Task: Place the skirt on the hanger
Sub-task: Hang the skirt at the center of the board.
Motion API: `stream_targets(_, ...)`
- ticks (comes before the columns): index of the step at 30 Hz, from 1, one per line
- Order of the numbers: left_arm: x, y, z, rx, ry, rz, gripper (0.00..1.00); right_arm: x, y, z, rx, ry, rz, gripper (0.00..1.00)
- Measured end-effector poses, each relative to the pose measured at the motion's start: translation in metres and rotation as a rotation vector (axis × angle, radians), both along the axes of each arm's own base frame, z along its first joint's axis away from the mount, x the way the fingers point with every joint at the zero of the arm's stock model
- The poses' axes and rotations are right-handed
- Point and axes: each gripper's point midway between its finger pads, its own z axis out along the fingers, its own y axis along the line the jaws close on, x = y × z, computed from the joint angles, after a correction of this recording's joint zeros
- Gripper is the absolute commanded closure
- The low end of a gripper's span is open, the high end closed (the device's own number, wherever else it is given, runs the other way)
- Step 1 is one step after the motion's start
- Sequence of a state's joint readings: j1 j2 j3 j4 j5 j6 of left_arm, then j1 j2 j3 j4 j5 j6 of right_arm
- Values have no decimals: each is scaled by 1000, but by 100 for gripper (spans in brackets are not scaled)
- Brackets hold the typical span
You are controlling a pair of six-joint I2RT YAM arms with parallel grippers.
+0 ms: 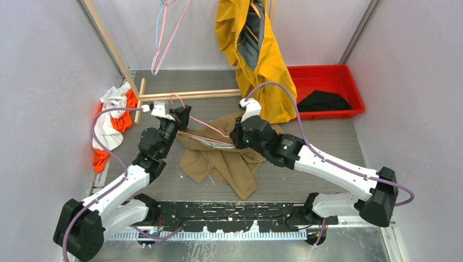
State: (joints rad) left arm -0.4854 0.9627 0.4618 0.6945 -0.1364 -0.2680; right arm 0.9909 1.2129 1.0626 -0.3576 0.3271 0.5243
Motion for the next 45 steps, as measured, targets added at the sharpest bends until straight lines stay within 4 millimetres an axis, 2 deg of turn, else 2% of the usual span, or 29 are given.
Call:
stream_targets(6,1,6,4,-52,35,20,100,-1,5,8,38,-17,21,94)
stream_targets(11,1,5,5,-108,71,21,100,-5,0,23,81,-43,24,94)
stream_targets(15,3,5,13,-171,86,22,100,-9,-2,32,103,-58,30,94)
stream_targets(19,4,3,18,-223,108,20,100,-10,-1,32,102,-57,35,94)
stream_targets(30,5,1,7,-255,168,16,100,-2,-4,35,67,-91,6,94)
stream_targets(39,2,-2,10,-266,183,-5,100,6,-24,56,32,-165,-60,94)
stream_targets(45,0,-3,14,-271,175,-15,100,8,-31,60,3,-185,-80,94)
